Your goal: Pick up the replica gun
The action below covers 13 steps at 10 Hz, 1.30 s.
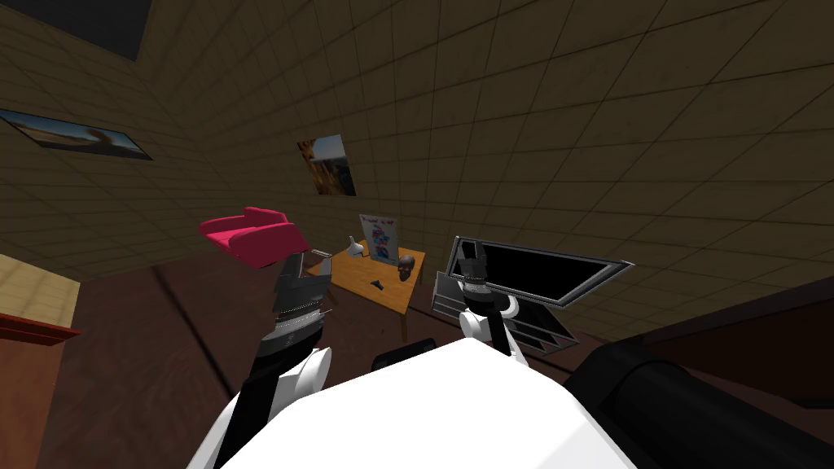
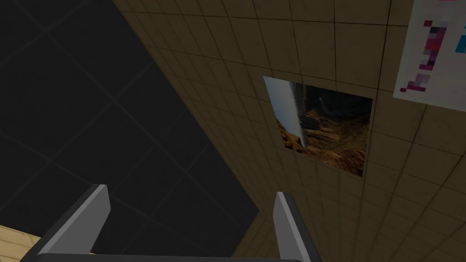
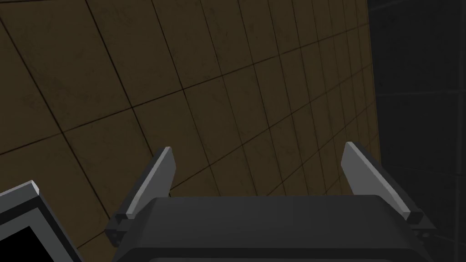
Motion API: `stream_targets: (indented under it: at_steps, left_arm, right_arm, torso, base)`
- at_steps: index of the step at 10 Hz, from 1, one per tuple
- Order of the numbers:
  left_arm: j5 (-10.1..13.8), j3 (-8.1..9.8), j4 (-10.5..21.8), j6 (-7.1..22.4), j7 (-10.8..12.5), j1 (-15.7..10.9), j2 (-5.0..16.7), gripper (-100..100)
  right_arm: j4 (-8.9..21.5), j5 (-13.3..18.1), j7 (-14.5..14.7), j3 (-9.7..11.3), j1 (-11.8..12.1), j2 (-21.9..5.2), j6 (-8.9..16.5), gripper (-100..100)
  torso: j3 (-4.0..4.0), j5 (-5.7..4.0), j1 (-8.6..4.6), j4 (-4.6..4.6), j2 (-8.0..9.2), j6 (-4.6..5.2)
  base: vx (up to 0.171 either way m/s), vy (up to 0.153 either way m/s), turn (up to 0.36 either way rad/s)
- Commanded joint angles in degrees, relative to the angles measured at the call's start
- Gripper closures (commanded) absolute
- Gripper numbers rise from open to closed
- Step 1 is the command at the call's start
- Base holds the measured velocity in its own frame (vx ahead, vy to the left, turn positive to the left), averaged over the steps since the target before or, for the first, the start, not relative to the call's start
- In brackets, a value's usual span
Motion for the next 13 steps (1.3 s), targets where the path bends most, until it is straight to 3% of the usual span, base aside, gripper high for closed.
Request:
stream_targets:
  at_steps: [1, 6, 11, 13]
  left_arm:
    - [-0.15, 0.04, 1.02, 0.83, -0.58, -0.45, 1.97, -100]
    - [-0.69, 0.22, 6.17, 5.07, -3.50, -3.09, 7.33, -100]
    - [-1.00, 0.80, 15.02, 12.20, -8.48, -7.52, 13.14, -100]
    - [-0.96, 1.00, 17.91, 14.61, -9.70, -8.59, 14.21, -100]
  right_arm:
    - [0.00, 0.00, 0.00, 0.00, 0.00, 0.00, 0.00, 0]
    - [0.00, 0.00, 0.00, 0.01, -0.01, 0.01, 0.00, 0]
    - [0.00, 0.00, 0.00, 0.01, 0.00, 0.01, 0.00, 0]
    - [0.00, 0.00, 0.00, 0.01, 0.00, 0.01, 0.00, 0]
  torso:
    - [0.00, 0.00, 0.00, 0.00, 0.00, 0.00]
    - [0.06, -0.06, -0.26, 0.02, 0.11, 0.02]
    - [0.04, -0.09, -0.38, 0.01, 0.06, 0.01]
    - [0.02, -0.08, -0.29, 0.01, 0.04, 0.00]
  base:
    - [-0.015, -0.017, -0.031]
    - [-0.029, -0.062, -0.048]
    - [-0.022, -0.101, -0.070]
    - [-0.009, -0.069, -0.048]
